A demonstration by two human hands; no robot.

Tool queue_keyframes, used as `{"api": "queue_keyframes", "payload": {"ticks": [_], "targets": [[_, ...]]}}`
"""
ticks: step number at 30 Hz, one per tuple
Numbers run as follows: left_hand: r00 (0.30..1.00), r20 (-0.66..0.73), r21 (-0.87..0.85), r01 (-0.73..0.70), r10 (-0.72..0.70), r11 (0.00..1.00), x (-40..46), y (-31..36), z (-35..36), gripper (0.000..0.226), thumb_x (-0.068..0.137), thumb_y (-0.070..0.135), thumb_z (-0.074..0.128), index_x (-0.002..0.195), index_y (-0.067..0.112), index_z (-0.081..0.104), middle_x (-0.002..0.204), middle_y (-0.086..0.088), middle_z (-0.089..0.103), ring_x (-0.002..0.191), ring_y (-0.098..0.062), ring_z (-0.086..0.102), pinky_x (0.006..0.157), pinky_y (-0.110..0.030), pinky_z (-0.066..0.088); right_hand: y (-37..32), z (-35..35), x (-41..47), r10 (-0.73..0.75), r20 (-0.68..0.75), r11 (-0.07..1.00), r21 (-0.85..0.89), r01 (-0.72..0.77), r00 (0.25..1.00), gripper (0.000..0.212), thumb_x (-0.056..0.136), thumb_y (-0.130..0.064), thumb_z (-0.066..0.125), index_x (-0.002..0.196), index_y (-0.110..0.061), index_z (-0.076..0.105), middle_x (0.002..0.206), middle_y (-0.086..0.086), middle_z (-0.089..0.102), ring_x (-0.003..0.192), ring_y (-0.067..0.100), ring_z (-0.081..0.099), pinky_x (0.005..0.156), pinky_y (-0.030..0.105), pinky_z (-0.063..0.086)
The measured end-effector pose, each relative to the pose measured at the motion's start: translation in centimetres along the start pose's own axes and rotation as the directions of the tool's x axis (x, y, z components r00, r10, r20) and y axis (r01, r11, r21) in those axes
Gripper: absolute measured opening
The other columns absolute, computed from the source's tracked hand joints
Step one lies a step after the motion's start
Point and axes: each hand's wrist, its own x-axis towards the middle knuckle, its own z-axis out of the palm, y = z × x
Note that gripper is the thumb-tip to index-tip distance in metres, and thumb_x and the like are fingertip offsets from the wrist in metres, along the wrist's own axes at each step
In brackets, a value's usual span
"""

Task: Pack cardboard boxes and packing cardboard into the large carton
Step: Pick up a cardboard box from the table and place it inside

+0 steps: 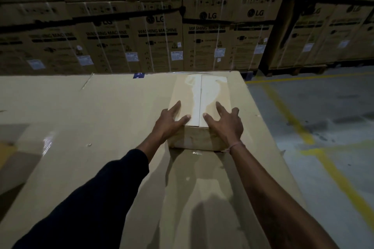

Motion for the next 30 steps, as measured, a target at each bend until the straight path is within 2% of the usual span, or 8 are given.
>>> {"api": "queue_keyframes", "payload": {"ticks": [5,8,14,22,30], "targets": [[0.999,-0.044,-0.008,0.013,-0.014,1.0,-13.2,-2.7,-3.5,0.085,0.087,0.069,0.066,0.16,0.045,0.03,0.161,-0.005,0.036,0.148,-0.025,0.04,0.117,-0.045,0.04,-0.9,0.1,-11.3,-0.026,0.102,1.0,0.001,0.026,0.994,0.086,0.079,-0.083,0.059,0.156,-0.051,0.038,0.134,0.013,0.045,0.126,0.039,0.052,0.102,0.04,0.045],[0.997,-0.07,0.016,0.035,-0.034,0.999,-20.6,-4.5,-5.0,0.084,0.088,0.068,0.066,0.16,0.044,0.03,0.162,-0.006,0.036,0.148,-0.025,0.041,0.118,-0.048,0.039,-1.5,0.4,-18.0,-0.041,0.172,0.999,0.017,0.039,0.984,0.09,0.078,-0.086,0.059,0.158,-0.053,0.032,0.137,0.018,0.048,0.13,0.042,0.046,0.107,0.043,0.04],[0.992,-0.102,-0.016,0.068,-0.069,0.998,-32.8,-8.3,-8.2,0.087,0.088,0.064,0.069,0.162,0.038,0.03,0.162,-0.005,0.038,0.146,-0.024,0.044,0.115,-0.044,0.042,-3.6,0.8,-30.6,-0.077,0.24,0.997,0.017,0.075,0.968,0.093,0.079,-0.084,0.06,0.159,-0.051,0.03,0.142,0.021,0.048,0.135,0.043,0.042,0.11,0.044,0.037],[0.983,-0.157,-0.047,0.091,-0.097,0.995,-48.1,-11.5,-13.5,0.086,0.09,0.063,0.068,0.162,0.035,0.03,0.163,-0.004,0.039,0.146,-0.025,0.043,0.115,-0.047,0.043,-7.8,0.7,-45.9,-0.158,0.187,0.983,-0.065,0.173,0.969,0.099,0.076,-0.092,0.052,0.161,-0.046,0.029,0.132,0.018,0.053,0.126,0.04,0.048,0.098,0.042,0.042],[0.964,-0.266,-0.014,0.003,-0.006,1.0,-61.3,-11.3,-21.5,0.079,0.092,0.06,0.067,0.16,0.041,0.032,0.164,-0.004,0.036,0.149,-0.025,0.038,0.117,-0.051,0.04,-13.8,-0.6,-58.3,-0.272,0.044,0.96,-0.062,0.274,0.961,0.106,0.068,-0.1,0.041,0.159,-0.047,0.032,0.119,0.015,0.054,0.119,0.037,0.051,0.095,0.043,0.045]]}}
